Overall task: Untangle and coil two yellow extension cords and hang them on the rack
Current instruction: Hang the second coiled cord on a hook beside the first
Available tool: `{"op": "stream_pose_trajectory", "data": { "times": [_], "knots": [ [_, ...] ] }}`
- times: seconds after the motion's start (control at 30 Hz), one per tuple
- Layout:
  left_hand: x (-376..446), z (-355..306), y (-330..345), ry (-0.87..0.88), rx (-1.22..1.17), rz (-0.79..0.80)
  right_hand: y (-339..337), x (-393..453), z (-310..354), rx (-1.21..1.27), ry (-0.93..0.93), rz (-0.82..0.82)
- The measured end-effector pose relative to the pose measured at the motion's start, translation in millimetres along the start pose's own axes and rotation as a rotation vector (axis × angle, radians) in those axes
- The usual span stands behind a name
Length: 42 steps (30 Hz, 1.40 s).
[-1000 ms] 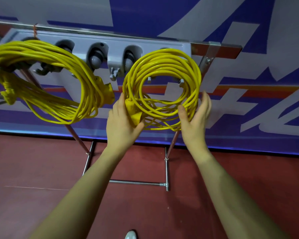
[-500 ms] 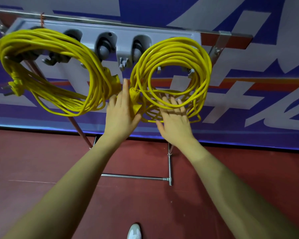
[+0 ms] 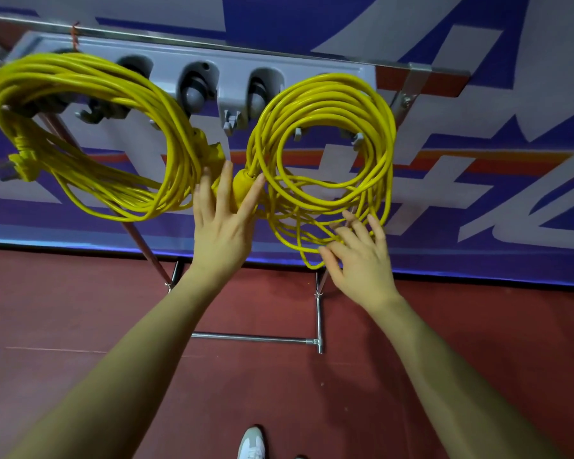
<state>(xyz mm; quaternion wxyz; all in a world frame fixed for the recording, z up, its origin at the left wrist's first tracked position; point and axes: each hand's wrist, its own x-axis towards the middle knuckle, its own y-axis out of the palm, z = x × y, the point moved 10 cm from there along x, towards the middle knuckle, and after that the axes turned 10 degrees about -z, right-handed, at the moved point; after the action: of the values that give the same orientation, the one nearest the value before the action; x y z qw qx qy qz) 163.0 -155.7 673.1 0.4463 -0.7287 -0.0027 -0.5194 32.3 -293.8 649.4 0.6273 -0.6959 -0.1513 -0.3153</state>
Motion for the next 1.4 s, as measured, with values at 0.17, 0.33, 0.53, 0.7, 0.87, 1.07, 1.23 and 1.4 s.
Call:
{"op": "stream_pose_trajectory", "data": {
  "times": [0.17,0.33,0.53,0.7,0.87,1.07,1.23,1.4],
  "knots": [
    [4,-9,-8,0.136,0.127,-0.088,15,6,-20,-0.199,-0.016,0.130],
    [-9,-39,-17,0.361,-0.048,-0.162,11,8,-19,-0.146,0.009,0.124],
    [-14,-86,44,0.653,0.092,0.308,9,8,-15,-0.206,-0.026,0.072],
    [-12,-75,62,0.585,0.297,0.382,11,6,-19,-0.234,-0.042,0.097],
    [-21,-66,55,0.615,0.239,0.276,18,9,-13,-0.237,-0.020,0.124],
    [-25,-55,42,0.567,0.074,0.218,23,25,20,-0.178,-0.108,0.077],
    [-27,-52,43,0.558,0.071,0.193,46,47,11,-0.233,0.113,0.251],
    [-27,-46,39,0.562,0.050,0.090,80,51,17,-0.130,0.074,0.382]
  ]
}}
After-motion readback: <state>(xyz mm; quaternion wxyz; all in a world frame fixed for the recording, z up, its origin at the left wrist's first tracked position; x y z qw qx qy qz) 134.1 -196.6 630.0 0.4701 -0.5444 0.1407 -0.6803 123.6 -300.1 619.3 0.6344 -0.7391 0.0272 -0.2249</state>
